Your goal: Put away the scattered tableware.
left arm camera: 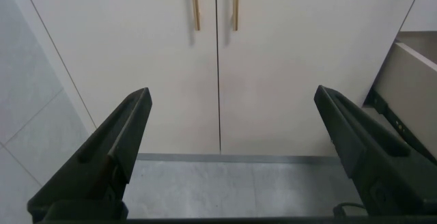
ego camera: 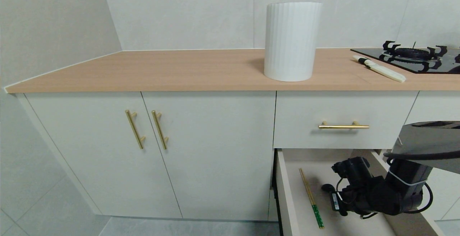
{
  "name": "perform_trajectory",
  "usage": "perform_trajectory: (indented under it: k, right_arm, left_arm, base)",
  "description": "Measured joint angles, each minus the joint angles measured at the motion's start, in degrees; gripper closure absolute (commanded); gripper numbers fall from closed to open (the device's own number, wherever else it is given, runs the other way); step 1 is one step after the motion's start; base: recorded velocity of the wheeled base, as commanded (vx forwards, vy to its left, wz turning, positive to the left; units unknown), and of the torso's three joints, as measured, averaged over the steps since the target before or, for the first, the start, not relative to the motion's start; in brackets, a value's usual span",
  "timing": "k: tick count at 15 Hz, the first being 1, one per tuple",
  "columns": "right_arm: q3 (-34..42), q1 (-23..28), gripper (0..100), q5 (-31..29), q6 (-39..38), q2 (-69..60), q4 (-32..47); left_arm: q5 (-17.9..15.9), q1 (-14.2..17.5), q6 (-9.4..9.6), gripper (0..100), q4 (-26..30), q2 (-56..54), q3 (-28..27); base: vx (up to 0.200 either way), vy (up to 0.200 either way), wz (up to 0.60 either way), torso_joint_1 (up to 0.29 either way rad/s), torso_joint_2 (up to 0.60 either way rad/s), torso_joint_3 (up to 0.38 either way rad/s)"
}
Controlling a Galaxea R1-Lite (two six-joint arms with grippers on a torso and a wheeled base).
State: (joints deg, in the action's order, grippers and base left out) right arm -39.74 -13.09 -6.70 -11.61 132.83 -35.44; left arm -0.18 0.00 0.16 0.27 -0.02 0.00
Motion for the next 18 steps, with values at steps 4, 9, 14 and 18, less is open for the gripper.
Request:
perform_trajectory:
  k: [4,9,14,18]
  right_arm:
    - [0.1,-0.2,100,-0.1,0.0,0.5,0.0]
    - [0.1,-0.2,100,0.0,0.0,0.6,0.0]
    - [0.1,-0.2,0,-0.1,0.7,0.6,0.0]
    - [0.1,-0.2,0,-0.1,0.7,0.6,0.0]
  left_arm:
    - [0.0,0.0,0.02,0,0.0,0.0,0.0]
    - [0.0,0.0,0.02,0,0.0,0.0,0.0]
    - [0.0,0.0,0.02,0,0.0,0.0,0.0]
    - [0.0,0.0,0.02,0,0.0,0.0,0.0]
  base:
    - [0.0,0.0,0.0,0.0,0.0,0.0]
    - [0.0,0.0,0.0,0.0,0.0,0.0]
    - [0.0,0.0,0.0,0.0,0.0,0.0]
    - [0.0,0.0,0.0,0.0,0.0,0.0]
